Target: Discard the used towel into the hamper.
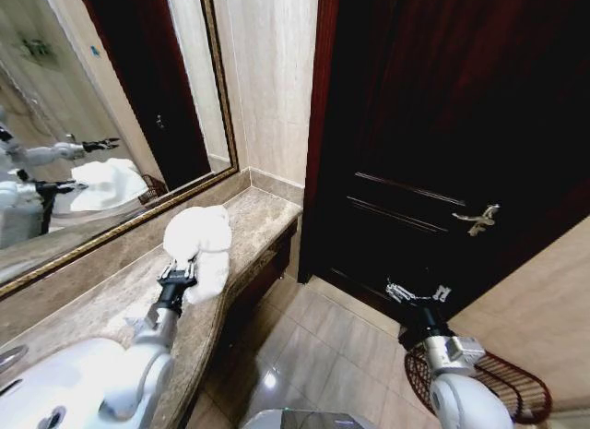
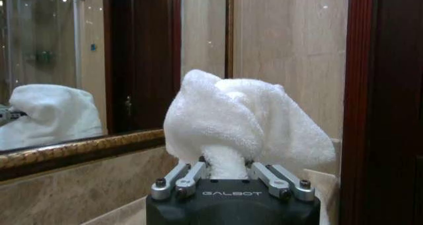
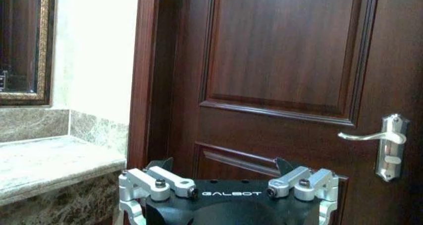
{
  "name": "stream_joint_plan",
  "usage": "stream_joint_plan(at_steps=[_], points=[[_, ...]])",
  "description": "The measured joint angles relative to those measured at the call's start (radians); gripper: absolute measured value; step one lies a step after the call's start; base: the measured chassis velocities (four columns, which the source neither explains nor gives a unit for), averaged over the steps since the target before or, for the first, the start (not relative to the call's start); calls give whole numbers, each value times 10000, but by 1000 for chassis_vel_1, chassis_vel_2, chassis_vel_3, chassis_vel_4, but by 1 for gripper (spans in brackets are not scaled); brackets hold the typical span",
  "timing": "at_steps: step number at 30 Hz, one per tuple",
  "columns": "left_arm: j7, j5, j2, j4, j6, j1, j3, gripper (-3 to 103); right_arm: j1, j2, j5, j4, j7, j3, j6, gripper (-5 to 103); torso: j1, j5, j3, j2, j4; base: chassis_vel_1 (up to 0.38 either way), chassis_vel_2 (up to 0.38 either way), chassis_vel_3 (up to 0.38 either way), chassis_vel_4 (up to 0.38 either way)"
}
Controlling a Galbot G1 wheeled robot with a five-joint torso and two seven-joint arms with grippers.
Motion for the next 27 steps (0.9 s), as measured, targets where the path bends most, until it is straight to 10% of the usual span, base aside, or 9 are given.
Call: stream_joint_plan(at_steps=[11, 27], points=[[137, 296, -635, -46, -952, 761, 79, 21, -95, -64, 232, 123, -23, 159, -29, 100, 0, 0, 0, 0, 0, 0, 0, 0, 0], [56, 571, -726, -57, -777, 260, 609, 21, -239, -32, 234, 244, 111, 242, -139, 100, 1, -1, 1, -2, 0, 0, 0, 0, 0]])
